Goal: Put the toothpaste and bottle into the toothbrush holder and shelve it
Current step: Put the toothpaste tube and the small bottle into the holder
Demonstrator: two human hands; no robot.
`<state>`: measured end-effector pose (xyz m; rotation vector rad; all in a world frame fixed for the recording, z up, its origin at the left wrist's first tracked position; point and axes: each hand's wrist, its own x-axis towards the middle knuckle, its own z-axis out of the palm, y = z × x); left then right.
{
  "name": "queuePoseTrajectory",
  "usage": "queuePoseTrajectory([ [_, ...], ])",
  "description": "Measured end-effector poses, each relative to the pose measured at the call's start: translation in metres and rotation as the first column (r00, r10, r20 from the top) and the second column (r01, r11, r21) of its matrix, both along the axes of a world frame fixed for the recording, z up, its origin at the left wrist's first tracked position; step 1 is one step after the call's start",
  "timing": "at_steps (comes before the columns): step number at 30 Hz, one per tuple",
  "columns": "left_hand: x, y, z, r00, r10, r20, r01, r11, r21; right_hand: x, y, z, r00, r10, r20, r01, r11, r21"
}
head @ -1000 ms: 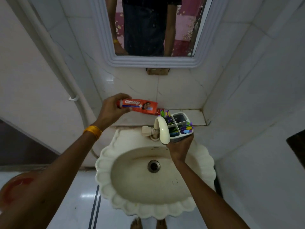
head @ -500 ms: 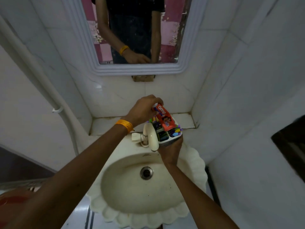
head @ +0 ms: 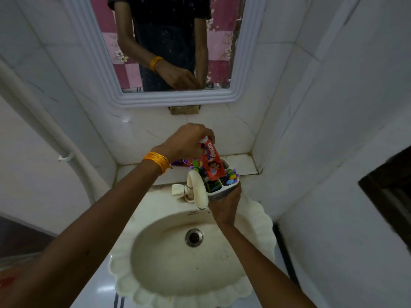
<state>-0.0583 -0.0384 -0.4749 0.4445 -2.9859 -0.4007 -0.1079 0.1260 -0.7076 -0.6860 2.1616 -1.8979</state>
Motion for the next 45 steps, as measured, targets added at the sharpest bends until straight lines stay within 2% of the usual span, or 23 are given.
queuePoseTrajectory([
  [6,0.001,0.011,-0.011,0.989,-0.045,0.138,0.051,0.998,-0.034,0.005,-0.004,0.009,0.999,-0.042,-0.006,0.042,0.999,-0.003],
  [11,-0.001,0.019,-0.033,0.976,-0.07,0.204,0.067,0.997,0.023,0.003,-0.002,0.006,0.999,-0.033,0.024,0.032,0.999,0.006],
  [19,-0.009,0.015,-0.022,0.932,-0.16,0.324,0.113,0.981,0.159,0.005,-0.003,0.009,0.997,-0.069,-0.033,0.071,0.995,0.067],
  [24,-0.008,0.023,-0.031,0.925,-0.159,0.346,0.112,0.982,0.152,0.003,-0.003,0.011,0.995,-0.088,-0.053,0.094,0.987,0.131],
  [28,-0.011,0.037,-0.046,0.929,-0.15,0.338,0.137,0.989,0.061,0.002,-0.004,0.019,0.997,-0.071,-0.032,0.074,0.991,0.108],
  [35,-0.016,0.03,-0.058,0.944,-0.086,0.318,0.081,0.996,0.031,0.003,-0.003,0.019,0.995,-0.077,-0.068,0.084,0.991,0.107],
  [38,-0.012,0.016,-0.061,0.988,-0.018,0.152,-0.006,0.988,0.153,0.002,-0.002,0.021,0.997,-0.064,-0.04,0.067,0.994,0.087],
  [41,0.004,-0.014,-0.071,0.978,0.197,-0.071,-0.165,0.934,0.318,-0.003,-0.003,0.015,0.998,-0.07,-0.01,0.07,0.992,0.108],
  [43,0.02,-0.041,-0.092,0.929,0.354,-0.103,-0.309,0.9,0.308,-0.005,-0.002,0.012,0.998,-0.066,-0.011,0.067,0.99,0.127],
  [45,0.037,-0.068,-0.119,0.897,0.441,-0.014,-0.421,0.865,0.273,-0.005,-0.002,0.009,0.999,-0.045,-0.004,0.045,0.992,0.12],
])
